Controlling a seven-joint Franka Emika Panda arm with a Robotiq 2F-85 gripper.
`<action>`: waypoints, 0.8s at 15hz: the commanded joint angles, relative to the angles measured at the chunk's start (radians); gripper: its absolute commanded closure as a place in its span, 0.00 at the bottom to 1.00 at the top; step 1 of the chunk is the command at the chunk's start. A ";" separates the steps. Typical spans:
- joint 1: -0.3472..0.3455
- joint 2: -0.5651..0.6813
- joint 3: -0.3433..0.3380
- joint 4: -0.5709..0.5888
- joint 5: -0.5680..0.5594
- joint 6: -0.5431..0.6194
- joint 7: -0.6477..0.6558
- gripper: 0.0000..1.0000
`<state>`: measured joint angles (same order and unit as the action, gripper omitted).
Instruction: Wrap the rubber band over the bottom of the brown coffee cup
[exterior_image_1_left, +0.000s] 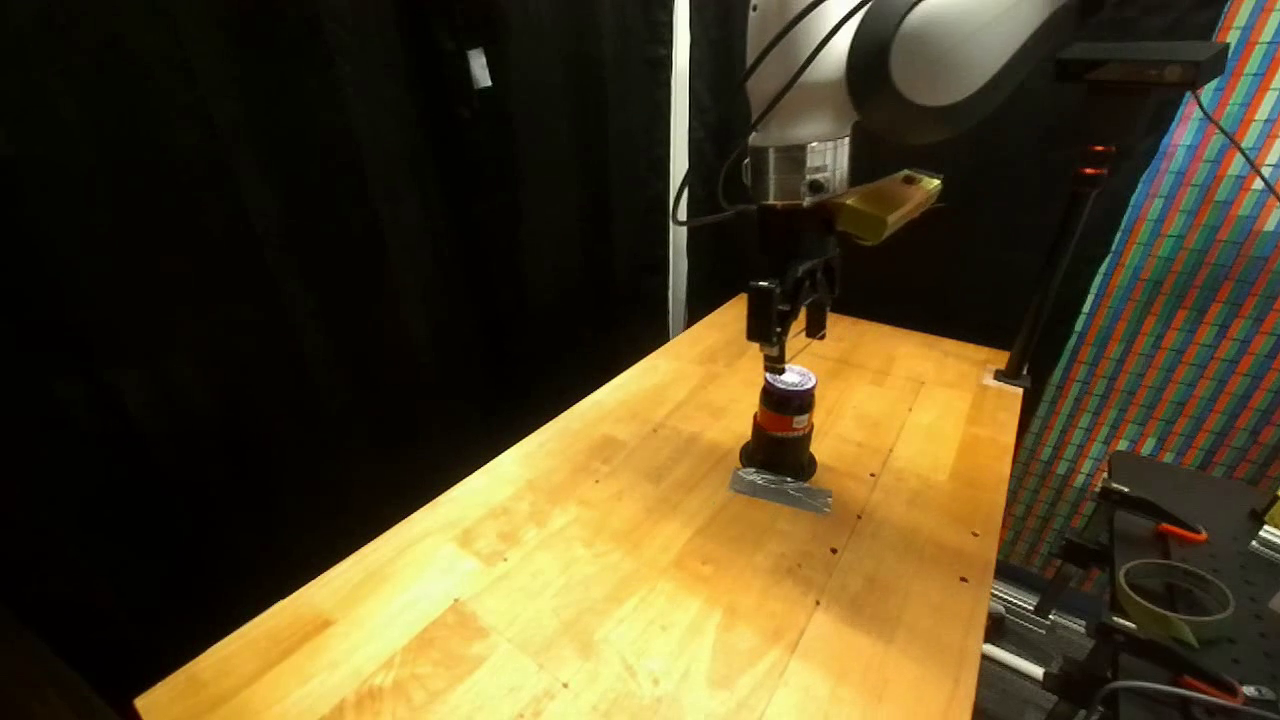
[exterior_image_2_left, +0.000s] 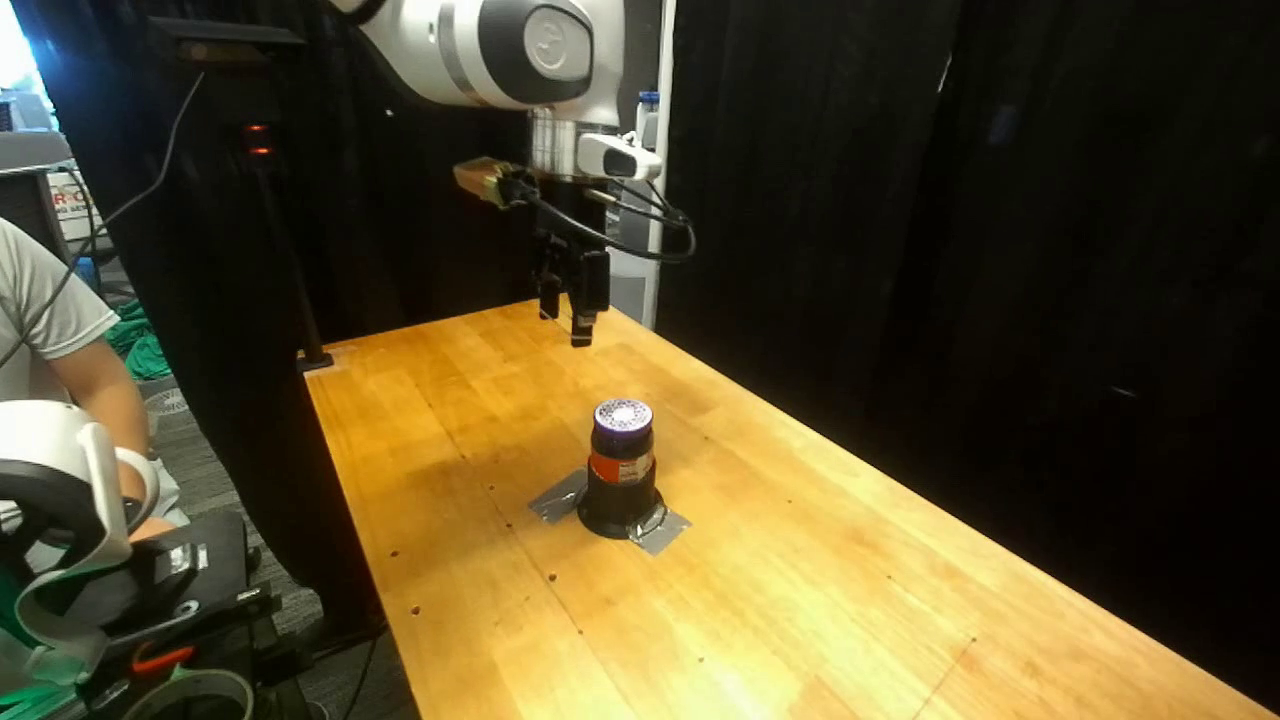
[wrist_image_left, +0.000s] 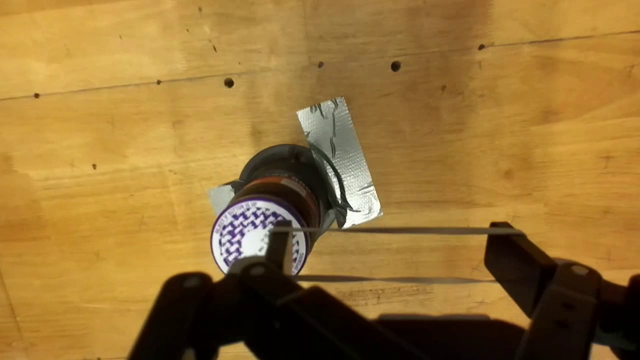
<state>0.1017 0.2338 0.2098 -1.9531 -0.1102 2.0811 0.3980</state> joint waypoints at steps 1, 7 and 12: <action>0.046 0.147 -0.064 0.180 -0.013 -0.057 -0.031 0.00; 0.061 0.244 -0.126 0.302 -0.003 -0.167 -0.069 0.00; 0.051 0.282 -0.156 0.339 0.005 -0.196 -0.092 0.00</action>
<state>0.1450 0.4786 0.0756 -1.6755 -0.1106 1.9291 0.3312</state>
